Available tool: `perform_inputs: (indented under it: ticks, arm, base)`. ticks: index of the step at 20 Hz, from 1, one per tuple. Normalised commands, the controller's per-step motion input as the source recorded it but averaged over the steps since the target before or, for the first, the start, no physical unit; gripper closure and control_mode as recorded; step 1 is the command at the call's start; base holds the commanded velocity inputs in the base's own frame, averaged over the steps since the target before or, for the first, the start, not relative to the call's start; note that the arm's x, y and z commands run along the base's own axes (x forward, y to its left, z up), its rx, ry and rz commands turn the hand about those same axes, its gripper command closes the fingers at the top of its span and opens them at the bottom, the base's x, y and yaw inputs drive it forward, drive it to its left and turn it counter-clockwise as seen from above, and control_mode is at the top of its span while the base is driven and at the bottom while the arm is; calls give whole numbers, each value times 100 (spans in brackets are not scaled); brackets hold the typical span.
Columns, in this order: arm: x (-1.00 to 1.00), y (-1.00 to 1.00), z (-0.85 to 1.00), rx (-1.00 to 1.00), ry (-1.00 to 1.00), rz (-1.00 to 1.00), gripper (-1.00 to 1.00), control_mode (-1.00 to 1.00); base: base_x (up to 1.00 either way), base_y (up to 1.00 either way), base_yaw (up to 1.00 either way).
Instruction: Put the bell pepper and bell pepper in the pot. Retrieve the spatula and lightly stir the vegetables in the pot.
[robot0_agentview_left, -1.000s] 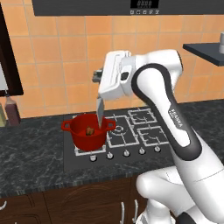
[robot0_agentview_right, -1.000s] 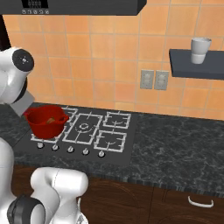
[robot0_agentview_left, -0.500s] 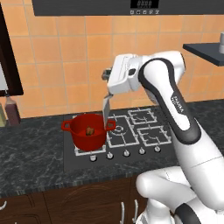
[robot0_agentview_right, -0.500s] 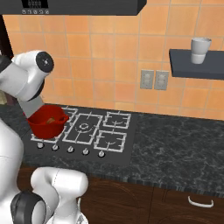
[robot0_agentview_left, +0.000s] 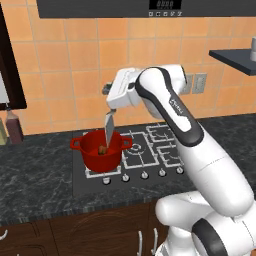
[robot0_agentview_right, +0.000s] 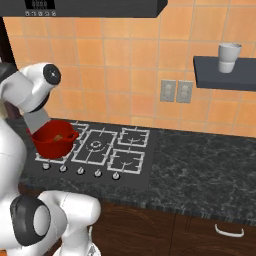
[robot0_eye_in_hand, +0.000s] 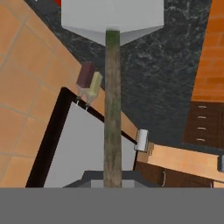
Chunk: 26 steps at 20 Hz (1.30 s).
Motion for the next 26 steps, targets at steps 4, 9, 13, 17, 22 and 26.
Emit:
perform_inputs:
  ticks: [4, 9, 13, 17, 22, 26]
  arm:
    - [61, 18, -56, 0, 1, -2, 100, -100]
    - [51, 11, -60, 0, 0, -1, 100, -100]
    - [49, 0, -57, 0, 0, -2, 100, -100]
    - [36, 0, -57, 0, 0, 0, 100, -100]
    - [23, -1, -47, 0, 0, -2, 100, -100]
    - [0, -6, -45, 0, -1, -3, 100, -100]
  base:
    - [0, 0, 0]
    - [0, 0, 0]
    - [0, 0, 0]
    - [0, 0, 0]
    - [0, 0, 0]
    - [0, 0, 0]
